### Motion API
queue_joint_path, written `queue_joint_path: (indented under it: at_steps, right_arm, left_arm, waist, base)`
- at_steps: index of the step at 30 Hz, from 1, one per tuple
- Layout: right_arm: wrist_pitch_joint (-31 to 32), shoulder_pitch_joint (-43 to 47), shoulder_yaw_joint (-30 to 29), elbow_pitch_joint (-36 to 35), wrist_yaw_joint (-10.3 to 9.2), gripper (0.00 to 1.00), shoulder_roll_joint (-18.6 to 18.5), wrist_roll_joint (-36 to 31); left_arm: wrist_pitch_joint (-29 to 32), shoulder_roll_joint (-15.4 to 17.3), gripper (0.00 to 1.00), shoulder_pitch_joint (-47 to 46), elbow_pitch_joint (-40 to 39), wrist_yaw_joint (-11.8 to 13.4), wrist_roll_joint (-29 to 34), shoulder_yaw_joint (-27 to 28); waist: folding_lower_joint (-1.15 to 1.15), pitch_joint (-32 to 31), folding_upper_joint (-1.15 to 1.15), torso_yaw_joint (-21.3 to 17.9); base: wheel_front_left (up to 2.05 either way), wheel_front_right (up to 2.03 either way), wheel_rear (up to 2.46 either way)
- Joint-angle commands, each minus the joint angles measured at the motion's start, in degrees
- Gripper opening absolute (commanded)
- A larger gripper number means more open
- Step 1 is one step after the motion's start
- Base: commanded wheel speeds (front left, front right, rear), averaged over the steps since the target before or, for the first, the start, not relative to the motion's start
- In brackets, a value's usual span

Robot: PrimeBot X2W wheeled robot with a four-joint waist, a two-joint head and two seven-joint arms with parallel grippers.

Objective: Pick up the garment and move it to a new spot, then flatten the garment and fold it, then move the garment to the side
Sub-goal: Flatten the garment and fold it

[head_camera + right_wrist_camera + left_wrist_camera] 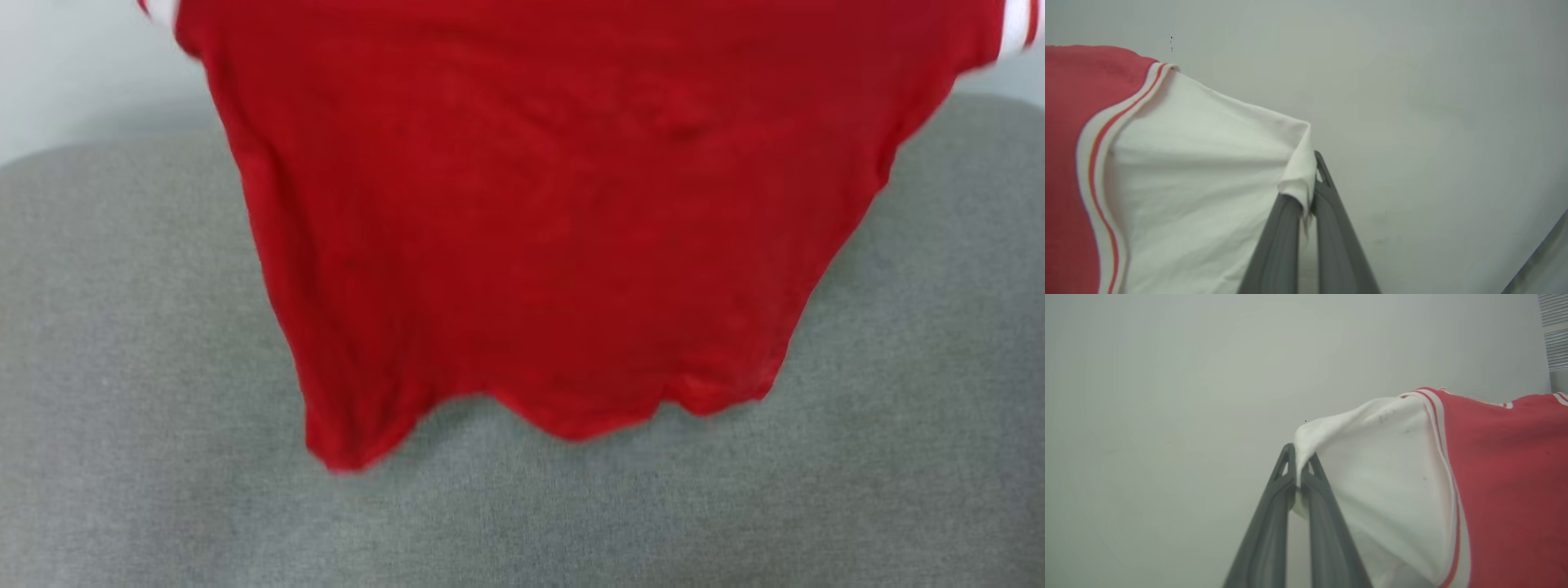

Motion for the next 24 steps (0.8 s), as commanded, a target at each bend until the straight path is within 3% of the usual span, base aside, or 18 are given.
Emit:
queue_joint_path:
  at_steps: [1,12,23,24]
  right_arm:
    - [-1.5,-3.5,0.7,1.9,-0.05,0.0,0.6,-1.2]
    - [-11.0,-24.5,3.4,16.7,-0.06,0.0,5.4,-9.2]
    - [-22.6,-41.9,-2.6,33.2,-0.08,0.0,11.9,-19.7]
    - [-25.7,-42.9,-3.2,36.7,-0.07,0.0,13.7,-21.7]
  left_arm:
    - [-0.4,0.3,0.0,-4.2,2.7,-0.9,0.5,-0.9]
    - [-3.2,-1.2,0.0,-30.4,22.0,-5.6,6.4,-9.0]
    - [-12.6,-8.0,0.0,-49.4,41.7,-7.8,10.5,-13.8]
    - [-15.7,-10.0,0.0,-50.1,45.3,-8.4,11.1,-15.2]
  waist:
    - [0.0,4.5,0.0,-0.1]
    - [0.0,17.6,0.0,0.1]
    - [0.0,25.7,0.0,0.8]
    - [0.0,26.6,0.0,1.0]
  base:
    - [0.0,0.0,0.0]
    - [0.0,0.0,0.0]
    - [0.0,0.0,0.0]
    - [0.0,0.0,0.0]
